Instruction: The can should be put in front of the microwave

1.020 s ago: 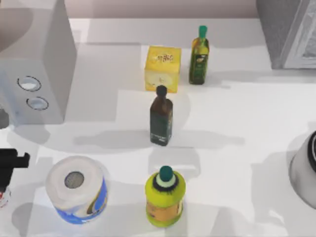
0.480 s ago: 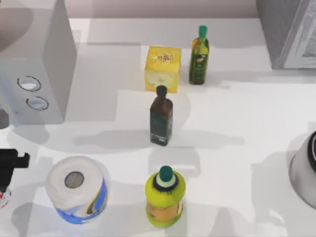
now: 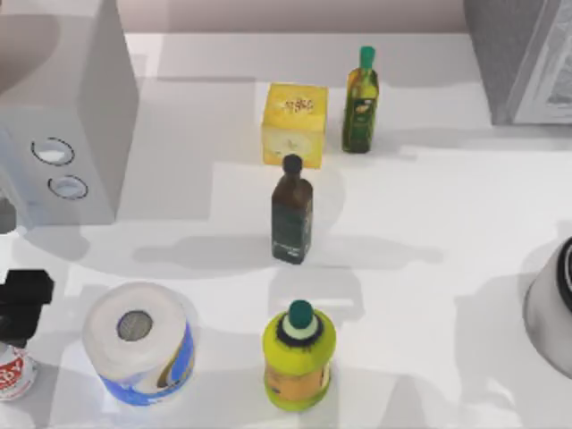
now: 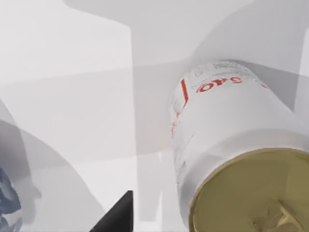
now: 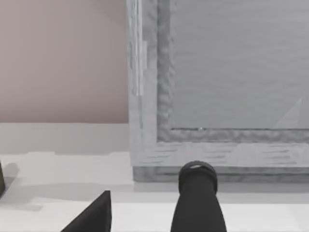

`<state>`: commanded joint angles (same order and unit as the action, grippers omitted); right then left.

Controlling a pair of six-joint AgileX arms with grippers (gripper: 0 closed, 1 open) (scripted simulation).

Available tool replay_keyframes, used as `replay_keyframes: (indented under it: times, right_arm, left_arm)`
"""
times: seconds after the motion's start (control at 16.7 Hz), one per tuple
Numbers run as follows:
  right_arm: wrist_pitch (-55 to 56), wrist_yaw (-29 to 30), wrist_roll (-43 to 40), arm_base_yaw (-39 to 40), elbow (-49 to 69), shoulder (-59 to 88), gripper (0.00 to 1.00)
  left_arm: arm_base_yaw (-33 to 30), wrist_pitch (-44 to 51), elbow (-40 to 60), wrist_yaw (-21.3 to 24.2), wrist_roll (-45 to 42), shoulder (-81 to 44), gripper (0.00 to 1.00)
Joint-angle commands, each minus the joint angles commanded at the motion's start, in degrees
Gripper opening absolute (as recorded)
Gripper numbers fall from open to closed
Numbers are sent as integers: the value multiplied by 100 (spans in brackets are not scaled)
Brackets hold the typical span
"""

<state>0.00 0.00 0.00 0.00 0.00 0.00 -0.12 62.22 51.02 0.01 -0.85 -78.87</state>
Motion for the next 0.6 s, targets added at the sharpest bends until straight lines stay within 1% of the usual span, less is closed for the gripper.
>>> replay_keyframes:
  times: [0.48, 0.6]
  right_arm:
    - [0, 0, 0, 0, 0, 0, 100]
    - [0, 0, 0, 0, 0, 0, 100]
  left_arm:
    - [-3, 15, 19, 0, -1, 1, 100]
    - [-5, 182, 159, 0, 2, 15, 100]
